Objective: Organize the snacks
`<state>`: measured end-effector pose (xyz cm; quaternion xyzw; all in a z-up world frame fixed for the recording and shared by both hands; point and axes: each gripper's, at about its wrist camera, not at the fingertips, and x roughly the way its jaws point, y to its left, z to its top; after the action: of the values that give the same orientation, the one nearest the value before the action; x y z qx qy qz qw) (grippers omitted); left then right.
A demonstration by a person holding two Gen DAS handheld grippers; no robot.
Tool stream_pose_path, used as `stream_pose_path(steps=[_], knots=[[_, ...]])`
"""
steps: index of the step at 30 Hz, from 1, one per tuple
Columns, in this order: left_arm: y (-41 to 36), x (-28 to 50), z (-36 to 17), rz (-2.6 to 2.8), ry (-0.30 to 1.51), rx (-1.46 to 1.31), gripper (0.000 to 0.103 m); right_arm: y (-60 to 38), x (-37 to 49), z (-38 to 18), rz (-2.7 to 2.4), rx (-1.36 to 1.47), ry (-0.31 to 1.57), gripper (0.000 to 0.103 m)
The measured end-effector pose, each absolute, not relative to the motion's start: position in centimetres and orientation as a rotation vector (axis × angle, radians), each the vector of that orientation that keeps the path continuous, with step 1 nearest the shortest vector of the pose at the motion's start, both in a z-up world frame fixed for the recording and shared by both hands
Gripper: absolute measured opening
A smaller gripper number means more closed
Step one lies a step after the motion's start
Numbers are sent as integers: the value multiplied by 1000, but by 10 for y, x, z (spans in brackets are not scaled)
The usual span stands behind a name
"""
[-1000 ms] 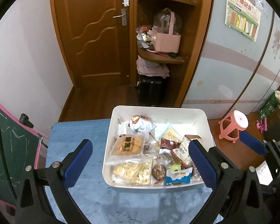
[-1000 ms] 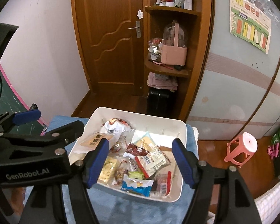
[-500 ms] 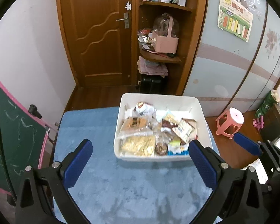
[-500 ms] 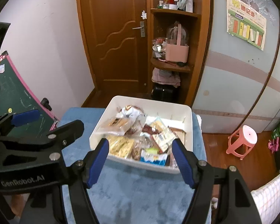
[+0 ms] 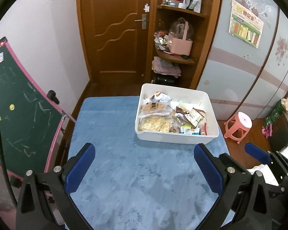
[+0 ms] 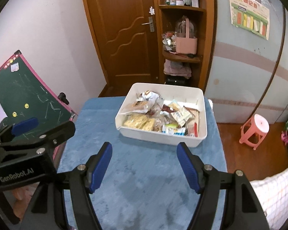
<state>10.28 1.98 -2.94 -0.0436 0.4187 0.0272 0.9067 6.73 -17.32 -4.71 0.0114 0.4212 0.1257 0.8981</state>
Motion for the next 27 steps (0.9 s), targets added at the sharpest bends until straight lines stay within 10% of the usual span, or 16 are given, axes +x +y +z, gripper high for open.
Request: stream_pose_path(steps=[27], knots=[[22, 44, -15, 118, 857, -49, 102, -189, 17, -33, 214, 95, 908, 71]])
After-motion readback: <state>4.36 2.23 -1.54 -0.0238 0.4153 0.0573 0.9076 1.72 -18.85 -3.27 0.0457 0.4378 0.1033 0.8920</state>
